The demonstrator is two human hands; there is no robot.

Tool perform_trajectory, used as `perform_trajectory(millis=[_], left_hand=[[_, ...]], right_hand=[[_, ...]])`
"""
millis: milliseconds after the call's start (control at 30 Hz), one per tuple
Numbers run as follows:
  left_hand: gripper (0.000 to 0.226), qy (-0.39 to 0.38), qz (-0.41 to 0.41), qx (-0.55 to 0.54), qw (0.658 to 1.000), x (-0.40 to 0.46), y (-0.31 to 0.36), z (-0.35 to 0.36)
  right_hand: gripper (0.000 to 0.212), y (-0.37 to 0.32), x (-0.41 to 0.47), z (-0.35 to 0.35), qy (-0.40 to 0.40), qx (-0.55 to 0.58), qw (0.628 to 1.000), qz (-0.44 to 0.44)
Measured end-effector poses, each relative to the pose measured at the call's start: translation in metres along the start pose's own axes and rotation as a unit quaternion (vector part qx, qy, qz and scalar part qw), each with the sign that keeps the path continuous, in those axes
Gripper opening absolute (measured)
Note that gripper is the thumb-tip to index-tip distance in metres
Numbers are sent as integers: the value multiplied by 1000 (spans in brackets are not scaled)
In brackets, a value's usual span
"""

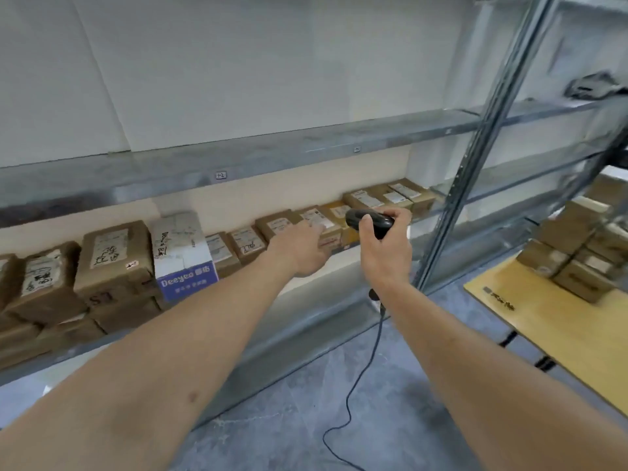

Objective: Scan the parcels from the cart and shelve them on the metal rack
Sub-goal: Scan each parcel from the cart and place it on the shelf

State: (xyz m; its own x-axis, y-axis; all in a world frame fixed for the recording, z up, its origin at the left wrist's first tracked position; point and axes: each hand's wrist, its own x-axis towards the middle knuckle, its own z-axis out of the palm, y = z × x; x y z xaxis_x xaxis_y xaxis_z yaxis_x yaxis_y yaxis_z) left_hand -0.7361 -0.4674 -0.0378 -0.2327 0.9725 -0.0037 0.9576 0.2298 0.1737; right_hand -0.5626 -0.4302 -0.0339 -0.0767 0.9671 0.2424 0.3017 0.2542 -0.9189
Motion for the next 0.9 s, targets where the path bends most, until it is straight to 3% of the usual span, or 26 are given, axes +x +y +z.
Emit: perform_trajectory(millis=[100,533,900], left_hand=[[57,11,49,8,999,8,58,1],[58,36,200,36,979,69,333,25],[64,15,291,20,957,149,498,53]], right_hand=[[32,11,8,-54,44,-7,999,8],[28,100,62,-293,168,-43,984,38],[33,166,125,-427,270,-80,956,80]])
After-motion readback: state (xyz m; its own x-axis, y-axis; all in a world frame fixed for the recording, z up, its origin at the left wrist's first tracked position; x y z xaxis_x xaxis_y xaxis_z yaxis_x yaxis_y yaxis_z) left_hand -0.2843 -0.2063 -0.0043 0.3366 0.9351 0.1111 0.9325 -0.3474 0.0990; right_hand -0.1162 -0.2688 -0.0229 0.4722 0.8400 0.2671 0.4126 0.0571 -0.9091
